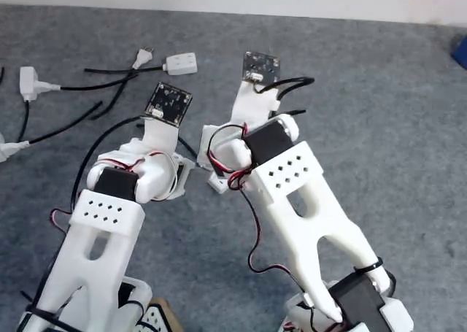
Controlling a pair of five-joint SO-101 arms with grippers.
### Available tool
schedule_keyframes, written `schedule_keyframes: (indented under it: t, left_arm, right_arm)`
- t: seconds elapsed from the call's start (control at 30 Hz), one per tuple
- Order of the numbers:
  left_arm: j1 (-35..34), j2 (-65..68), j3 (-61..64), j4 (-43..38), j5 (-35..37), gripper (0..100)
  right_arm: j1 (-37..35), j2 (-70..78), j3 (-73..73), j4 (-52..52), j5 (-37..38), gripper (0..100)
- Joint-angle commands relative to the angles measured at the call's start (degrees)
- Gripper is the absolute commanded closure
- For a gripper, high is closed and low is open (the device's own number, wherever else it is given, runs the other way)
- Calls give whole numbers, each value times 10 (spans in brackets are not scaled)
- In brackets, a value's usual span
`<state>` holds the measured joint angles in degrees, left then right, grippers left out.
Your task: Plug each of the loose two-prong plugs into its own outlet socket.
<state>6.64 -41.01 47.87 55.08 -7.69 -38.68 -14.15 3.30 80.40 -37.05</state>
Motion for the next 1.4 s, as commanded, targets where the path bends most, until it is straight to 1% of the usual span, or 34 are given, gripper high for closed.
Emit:
schedule_keyframes:
  t: [0.0, 0.1, 0.23, 0.4, 0.53, 0.67, 0.9, 1.0, 1.13, 1.23, 1.37]
  left_arm:
    - [-1, -3, 0, -9, -4, 668]
    - [-26, -5, 17, -11, -4, 667]
    - [-108, -15, 14, -15, 1, 667]
    - [-178, -73, 14, -20, 78, 670]
    - [-205, -95, 23, -31, 107, 670]
    - [-208, -93, 51, -76, 106, 670]
    - [-209, -94, 54, -80, 106, 670]
    - [-209, -94, 55, -80, 106, 670]
    - [-209, -94, 55, -80, 106, 670]
    - [-210, -94, 55, -80, 106, 670]
    - [-210, -95, 55, -80, 106, 670]
  right_arm:
    - [-9, -22, -7, 7, -5, 993]
    - [15, -22, -4, 7, -5, 993]
    - [51, -22, -3, 8, -11, 993]
    - [51, -21, 35, 6, -47, 993]
    - [51, -21, 87, -15, -76, 993]
    - [50, -21, 146, -80, -103, 993]
    - [37, -21, 171, -141, -127, 993]
    - [38, -12, 172, -149, -135, 993]
    - [39, 37, 167, -149, -137, 993]
    - [39, 73, 166, -148, -155, 993]
    - [39, 80, 153, -146, -158, 993]
